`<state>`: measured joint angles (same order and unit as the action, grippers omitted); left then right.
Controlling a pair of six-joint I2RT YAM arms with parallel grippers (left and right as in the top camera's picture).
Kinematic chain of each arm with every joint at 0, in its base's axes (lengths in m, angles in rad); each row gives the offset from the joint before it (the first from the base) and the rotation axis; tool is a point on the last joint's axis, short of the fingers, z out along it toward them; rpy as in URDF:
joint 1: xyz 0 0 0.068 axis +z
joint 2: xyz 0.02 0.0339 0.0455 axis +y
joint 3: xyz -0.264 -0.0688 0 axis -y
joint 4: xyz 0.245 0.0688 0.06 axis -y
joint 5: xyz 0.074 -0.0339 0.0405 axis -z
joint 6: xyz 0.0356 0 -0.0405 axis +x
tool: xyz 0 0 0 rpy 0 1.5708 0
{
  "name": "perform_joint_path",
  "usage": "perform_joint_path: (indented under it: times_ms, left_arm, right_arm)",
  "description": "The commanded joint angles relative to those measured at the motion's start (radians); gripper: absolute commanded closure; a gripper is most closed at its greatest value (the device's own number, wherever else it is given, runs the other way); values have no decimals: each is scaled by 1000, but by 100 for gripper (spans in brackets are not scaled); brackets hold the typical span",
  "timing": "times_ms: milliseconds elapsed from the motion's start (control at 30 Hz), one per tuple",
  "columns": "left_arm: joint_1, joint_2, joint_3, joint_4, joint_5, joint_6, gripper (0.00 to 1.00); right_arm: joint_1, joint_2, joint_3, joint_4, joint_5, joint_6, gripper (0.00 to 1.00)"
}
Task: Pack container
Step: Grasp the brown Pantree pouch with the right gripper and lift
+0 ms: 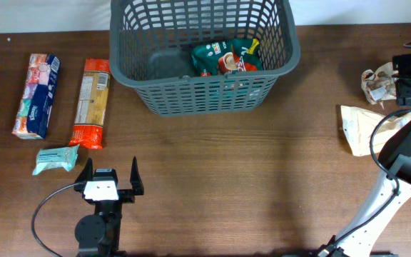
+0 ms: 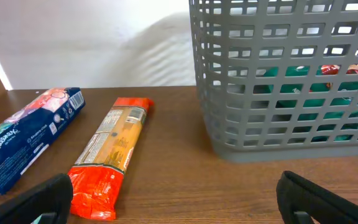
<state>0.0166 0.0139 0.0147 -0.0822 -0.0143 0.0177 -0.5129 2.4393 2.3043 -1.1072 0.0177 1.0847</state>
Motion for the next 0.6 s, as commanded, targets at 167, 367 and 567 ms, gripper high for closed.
perform_joint_path:
  times_ms: [167, 367, 567]
  left_arm:
    - [6, -9, -6, -1, 11, -3, 1]
    - [6, -9, -6, -1, 11, -3, 1]
    - [6, -9, -6, -1, 11, -3, 1]
  right_arm:
    - [-5, 24, 1, -5, 39, 16, 1]
    - [-4, 25, 2, -41, 105, 27, 1]
    - [-4, 25, 2, -87, 189, 19, 1]
